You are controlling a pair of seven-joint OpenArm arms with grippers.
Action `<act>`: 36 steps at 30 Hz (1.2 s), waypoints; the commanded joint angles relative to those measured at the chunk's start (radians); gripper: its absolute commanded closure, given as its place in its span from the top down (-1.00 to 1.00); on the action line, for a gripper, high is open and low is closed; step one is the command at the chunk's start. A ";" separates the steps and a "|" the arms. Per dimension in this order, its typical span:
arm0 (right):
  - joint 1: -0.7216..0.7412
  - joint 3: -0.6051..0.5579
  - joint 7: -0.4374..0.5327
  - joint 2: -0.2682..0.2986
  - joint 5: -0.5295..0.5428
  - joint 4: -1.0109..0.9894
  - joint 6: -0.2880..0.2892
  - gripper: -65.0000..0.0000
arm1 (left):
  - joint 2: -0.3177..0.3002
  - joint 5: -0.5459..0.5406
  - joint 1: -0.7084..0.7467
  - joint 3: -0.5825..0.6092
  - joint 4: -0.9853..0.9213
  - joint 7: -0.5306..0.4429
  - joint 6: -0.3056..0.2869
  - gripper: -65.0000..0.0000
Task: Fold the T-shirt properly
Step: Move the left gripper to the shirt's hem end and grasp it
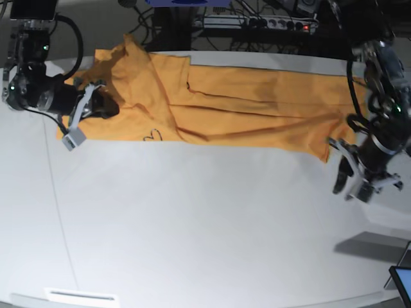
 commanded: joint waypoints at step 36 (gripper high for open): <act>-0.067 0.002 0.017 0.005 -0.134 0.143 0.006 -1.00 | -0.027 -0.137 -0.052 -0.096 -0.277 0.119 0.009 0.14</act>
